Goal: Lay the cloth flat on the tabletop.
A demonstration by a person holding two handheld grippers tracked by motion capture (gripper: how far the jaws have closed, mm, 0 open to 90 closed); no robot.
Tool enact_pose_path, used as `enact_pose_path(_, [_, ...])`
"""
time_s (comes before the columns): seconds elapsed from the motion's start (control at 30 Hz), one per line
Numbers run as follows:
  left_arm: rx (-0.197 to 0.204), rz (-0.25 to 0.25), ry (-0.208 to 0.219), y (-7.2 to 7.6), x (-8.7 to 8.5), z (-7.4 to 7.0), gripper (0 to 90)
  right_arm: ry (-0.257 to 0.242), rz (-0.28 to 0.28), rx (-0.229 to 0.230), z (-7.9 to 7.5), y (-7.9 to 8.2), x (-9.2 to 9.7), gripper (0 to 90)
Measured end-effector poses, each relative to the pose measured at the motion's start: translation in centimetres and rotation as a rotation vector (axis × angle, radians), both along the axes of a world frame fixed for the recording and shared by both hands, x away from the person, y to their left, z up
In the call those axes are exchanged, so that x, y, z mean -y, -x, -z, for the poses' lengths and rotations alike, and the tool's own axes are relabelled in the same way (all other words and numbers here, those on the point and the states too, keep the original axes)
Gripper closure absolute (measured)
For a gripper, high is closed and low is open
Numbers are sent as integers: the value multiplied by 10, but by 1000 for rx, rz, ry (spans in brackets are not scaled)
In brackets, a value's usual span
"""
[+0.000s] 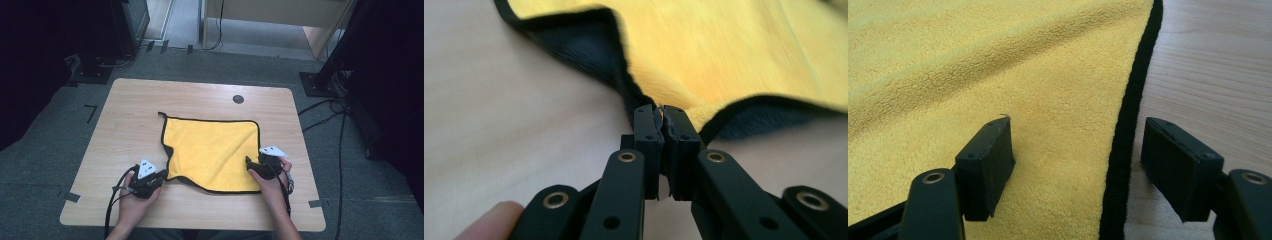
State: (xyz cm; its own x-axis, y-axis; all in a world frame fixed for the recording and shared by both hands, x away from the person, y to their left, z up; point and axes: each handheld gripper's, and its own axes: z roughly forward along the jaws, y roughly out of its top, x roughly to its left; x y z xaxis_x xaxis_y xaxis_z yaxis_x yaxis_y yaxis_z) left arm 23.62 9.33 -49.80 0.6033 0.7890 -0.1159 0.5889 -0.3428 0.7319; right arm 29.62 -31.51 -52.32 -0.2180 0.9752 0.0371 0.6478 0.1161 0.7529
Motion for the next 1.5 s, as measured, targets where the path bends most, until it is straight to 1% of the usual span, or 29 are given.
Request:
enact_pose_path(0.03, [-14,22,8,5,-7,1,794,0,0,0,0,0,0,287])
enact_pose_path(0.07, [-15,16,20,9,-14,0,747,0,1,-1,0,0,0,287])
enact_pose_path(0.1, [-12,-8,44,11,-24,-1,706,0,0,-1,0,0,0,287])
enact_pose_path(0.13, [-9,-56,83,10,-33,-4,657,0,1,-1,0,0,0,286])
enact_pose_path(0.17, [-5,-116,121,9,-42,-7,605,-1,5,-5,0,0,0,286])
enact_pose_path(0.2, [0,-169,151,7,-50,-9,582,-2,8,-14,-1,1,1,287])
enact_pose_path(0.23, [5,-210,167,5,-54,-11,556,-2,6,-28,-3,3,2,291])
enact_pose_path(0.27, [9,-226,166,3,-54,-12,540,-18,11,-48,-5,5,4,304])
enact_pose_path(0.3, [10,-219,147,1,-52,-12,522,-37,8,-52,-7,9,8,321])
enact_pose_path(0.33, [6,-209,111,-1,-46,-10,497,-44,2,-46,-10,14,11,337])
enact_pose_path(0.37, [12,-196,71,-2,-40,-7,479,-50,4,-34,-13,20,13,342])
enact_pose_path(0.43, [16,-175,4,-5,-28,0,472,-48,-1,-27,-16,34,15,338])
enact_pose_path(0.47, [16,-180,-20,-6,-24,2,461,-41,-7,-34,-16,41,14,330])
enact_pose_path(0.5, [12,-195,-31,-8,-21,5,450,-24,-12,-43,-15,48,14,321])
enact_pose_path(0.53, [-1,-201,-31,-9,-19,7,450,-3,-16,-57,-13,54,13,306])
enact_pose_path(0.57, [-18,-204,-49,-10,-18,9,449,17,-20,-72,-10,60,12,293])
enact_pose_path(0.6, [-22,-207,-72,-10,-17,10,443,27,-18,-77,-7,68,12,291])
enact_pose_path(0.63, [-20,-212,-111,-9,-15,11,438,21,-27,-73,-7,71,14,286])
enact_pose_path(0.67, [-9,-208,-133,-7,-15,12,436,17,-23,-74,-7,75,16,281])
enact_pose_path(0.73, [8,-201,-156,-2,-14,11,442,28,-13,-76,-7,82,21,276])
enact_pose_path(0.77, [13,-200,-172,0,-14,11,448,25,-9,-71,-6,85,23,276])
enact_pose_path(0.8, [16,-200,-176,2,-14,11,461,13,-5,-66,-5,87,26,276])
enact_pose_path(0.87, [11,-192,-177,5,-17,10,477,14,-1,-64,-5,91,28,275])
enact_pose_path(0.93, [3,-193,-164,7,-19,10,478,15,5,-69,-5,95,29,275])
enact_pose_path(1.0, [-2,-191,-159,10,-22,10,481,15,10,-78,-6,99,29,275])
enact_pose_path(1.13, [8,-189,-170,17,-22,10,486,18,7,-82,-6,107,31,275])
enact_pose_path(1.3, [-15,-180,-149,20,-29,10,481,20,3,-84,-6,115,33,275])
enact_pose_path(1.4, [-15,-178,-154,25,-32,10,481,20,-3,-82,-6,119,32,275])
enact_pose_path(1.5, [-14,-180,-148,33,-34,10,481,21,-2,-93,-7,121,30,275])
